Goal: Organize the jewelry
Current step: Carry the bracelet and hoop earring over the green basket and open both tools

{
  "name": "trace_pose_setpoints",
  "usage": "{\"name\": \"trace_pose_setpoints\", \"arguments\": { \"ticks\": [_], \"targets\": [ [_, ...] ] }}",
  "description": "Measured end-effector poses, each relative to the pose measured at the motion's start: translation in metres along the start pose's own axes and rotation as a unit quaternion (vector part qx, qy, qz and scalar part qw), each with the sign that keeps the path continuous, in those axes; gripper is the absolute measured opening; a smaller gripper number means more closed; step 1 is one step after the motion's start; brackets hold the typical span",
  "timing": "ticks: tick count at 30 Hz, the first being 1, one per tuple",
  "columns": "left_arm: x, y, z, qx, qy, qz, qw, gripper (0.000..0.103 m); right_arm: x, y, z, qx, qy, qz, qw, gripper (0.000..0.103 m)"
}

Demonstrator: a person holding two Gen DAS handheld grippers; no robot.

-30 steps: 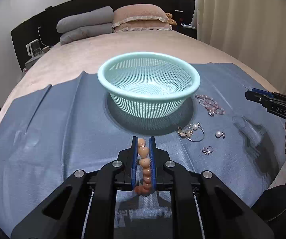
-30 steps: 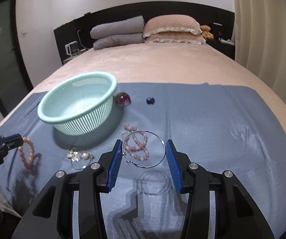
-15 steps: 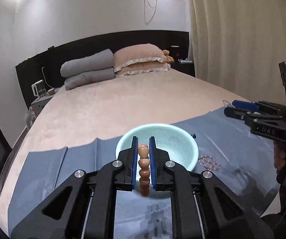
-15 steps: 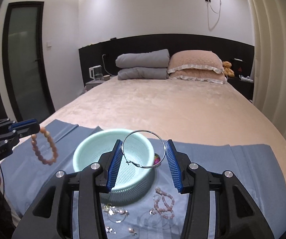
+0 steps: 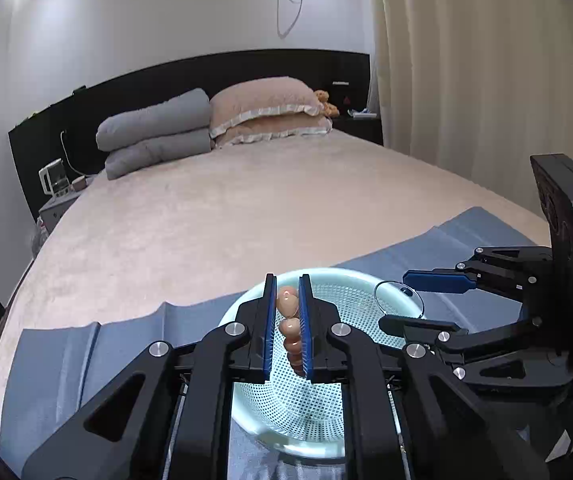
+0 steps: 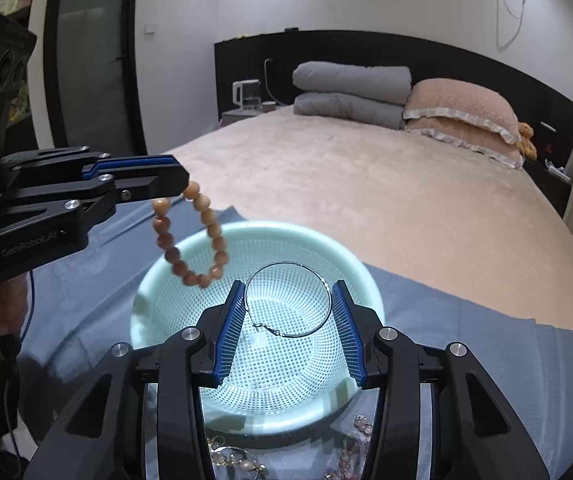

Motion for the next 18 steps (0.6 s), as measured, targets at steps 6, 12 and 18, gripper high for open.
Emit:
{"name": "trace_pose_setpoints", "arguments": {
  "ticks": [6,12,18],
  "targets": [
    [0.053,-0.038,-0.002,-0.013,-0.015,-0.076,0.9969,0.011,0.041,-0.022,-0.002,0.010,0.004,-0.047,0.999,0.042],
    [0.063,-0.061,0.001,-0.014,-0.028,-0.114,0.9930,0.012,0.050,-0.031,-0.005,0.012,-0.006,-0.060,0.998,0.043],
    [0.048,-0.055,-0.006,-0.019,-0.030,-0.094,0.9949,0.040,0.039,-0.031,-0.002,0.002,-0.018,-0.050,0.999,0.069]
  ]
}}
Point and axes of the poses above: each gripper's, at about its wrist camera, not at the fingertips, and x roughly the way its jaws point, z to its right, y to its top, the point moved 5 cm from there along x, roughly the way its jaws point, and after that the axes turned 3 degrees about y, right-handed, at the moved point
